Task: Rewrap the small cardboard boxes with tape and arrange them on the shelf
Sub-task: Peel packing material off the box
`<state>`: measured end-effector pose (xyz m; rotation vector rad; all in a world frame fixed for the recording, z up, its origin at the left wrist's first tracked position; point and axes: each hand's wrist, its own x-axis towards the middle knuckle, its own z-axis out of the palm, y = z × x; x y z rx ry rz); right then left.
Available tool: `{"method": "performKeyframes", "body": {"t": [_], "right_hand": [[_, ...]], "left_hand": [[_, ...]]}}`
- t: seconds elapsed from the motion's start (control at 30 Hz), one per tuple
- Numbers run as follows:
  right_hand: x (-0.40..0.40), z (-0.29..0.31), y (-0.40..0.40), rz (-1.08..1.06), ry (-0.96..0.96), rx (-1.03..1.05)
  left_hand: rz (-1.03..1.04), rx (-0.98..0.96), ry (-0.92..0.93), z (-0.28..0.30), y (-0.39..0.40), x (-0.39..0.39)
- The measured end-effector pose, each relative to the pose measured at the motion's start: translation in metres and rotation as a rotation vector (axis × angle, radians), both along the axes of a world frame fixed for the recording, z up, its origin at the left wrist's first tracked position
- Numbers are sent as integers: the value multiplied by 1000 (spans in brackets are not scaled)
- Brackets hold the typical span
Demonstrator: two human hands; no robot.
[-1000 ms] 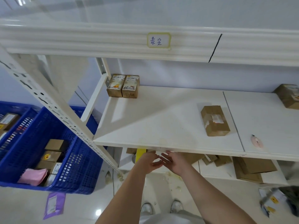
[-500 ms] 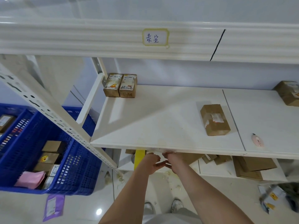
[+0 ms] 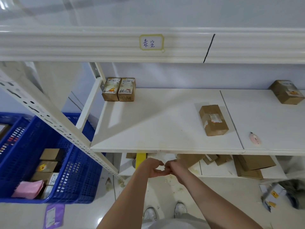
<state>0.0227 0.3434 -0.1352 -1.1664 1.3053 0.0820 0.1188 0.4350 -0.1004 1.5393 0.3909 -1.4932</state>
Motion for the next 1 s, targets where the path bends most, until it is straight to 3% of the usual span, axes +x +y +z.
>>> {"method": "performKeyframes", "body": {"t": [0.27,0.5,0.7,1.0], "right_hand": [[-19,28,3,-122,-180,27],[-28,50,11,-189,-277,182],[-20,69,9,-188,-242,155],[-12,102,1,-136,-161,12]], "left_hand": [[-140,105,-127,15,3,11],[41,-22,-26,21,6,11],[154,-100,-15,25,-2,9],[71,-55,-137,38,-17,18]]}}
